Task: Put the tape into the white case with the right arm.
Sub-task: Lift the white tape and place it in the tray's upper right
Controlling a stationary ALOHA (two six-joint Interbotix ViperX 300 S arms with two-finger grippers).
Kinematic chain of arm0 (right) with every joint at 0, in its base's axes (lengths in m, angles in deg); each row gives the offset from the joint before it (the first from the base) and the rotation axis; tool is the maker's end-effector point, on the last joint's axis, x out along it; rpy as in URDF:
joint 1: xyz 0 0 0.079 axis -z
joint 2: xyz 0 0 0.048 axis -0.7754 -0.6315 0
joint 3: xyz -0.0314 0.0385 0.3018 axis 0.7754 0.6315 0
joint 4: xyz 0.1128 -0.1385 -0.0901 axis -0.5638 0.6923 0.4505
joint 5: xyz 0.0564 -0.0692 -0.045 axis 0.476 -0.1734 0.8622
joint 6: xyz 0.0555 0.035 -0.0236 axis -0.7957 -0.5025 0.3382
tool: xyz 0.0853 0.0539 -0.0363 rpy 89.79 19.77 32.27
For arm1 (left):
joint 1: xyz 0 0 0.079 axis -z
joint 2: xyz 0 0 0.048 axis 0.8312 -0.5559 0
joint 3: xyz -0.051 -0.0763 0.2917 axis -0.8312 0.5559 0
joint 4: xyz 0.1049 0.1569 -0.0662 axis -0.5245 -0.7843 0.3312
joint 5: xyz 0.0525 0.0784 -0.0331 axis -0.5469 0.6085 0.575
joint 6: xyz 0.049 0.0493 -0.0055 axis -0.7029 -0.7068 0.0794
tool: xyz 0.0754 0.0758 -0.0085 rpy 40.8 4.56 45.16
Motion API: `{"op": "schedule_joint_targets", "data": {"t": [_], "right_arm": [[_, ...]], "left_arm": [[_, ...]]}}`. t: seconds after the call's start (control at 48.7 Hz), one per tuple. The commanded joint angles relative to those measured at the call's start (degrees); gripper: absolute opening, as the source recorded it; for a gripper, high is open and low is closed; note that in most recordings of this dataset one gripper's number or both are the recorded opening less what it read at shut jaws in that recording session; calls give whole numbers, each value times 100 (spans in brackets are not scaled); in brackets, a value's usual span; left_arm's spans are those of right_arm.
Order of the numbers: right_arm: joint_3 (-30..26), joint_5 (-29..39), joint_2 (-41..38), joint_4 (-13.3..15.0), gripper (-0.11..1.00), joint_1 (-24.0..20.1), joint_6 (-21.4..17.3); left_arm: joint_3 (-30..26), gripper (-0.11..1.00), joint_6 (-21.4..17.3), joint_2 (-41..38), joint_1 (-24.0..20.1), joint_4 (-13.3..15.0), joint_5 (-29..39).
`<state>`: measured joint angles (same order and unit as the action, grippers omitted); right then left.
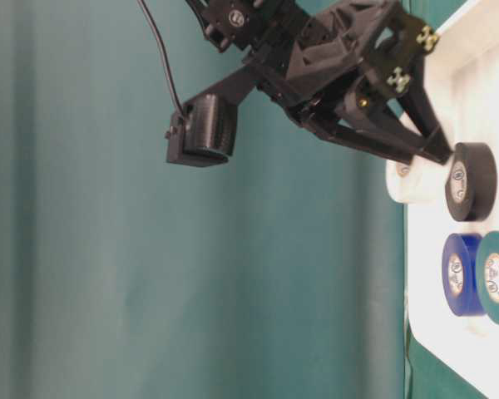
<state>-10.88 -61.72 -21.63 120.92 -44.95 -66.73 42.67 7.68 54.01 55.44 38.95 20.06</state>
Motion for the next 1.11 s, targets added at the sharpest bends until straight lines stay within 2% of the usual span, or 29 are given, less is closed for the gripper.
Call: {"op": "schedule_joint_targets", "data": {"t": [0.0, 0.329, 0.781, 1.089], "right_arm": [[-88, -44, 185, 62, 2, 185, 0], [9, -202, 193, 123, 2, 554, 0], [703, -202, 562, 123, 2, 879, -9], [686, -404, 501, 123, 2, 923, -9]], "left_arm": [[-79, 0, -9, -53, -9, -9, -26], [-70, 0, -9, -53, -9, 0, -26], [-70, 0, -9, -44, 0, 0, -26], [-70, 0, -9, -53, 0, 0, -26]]}}
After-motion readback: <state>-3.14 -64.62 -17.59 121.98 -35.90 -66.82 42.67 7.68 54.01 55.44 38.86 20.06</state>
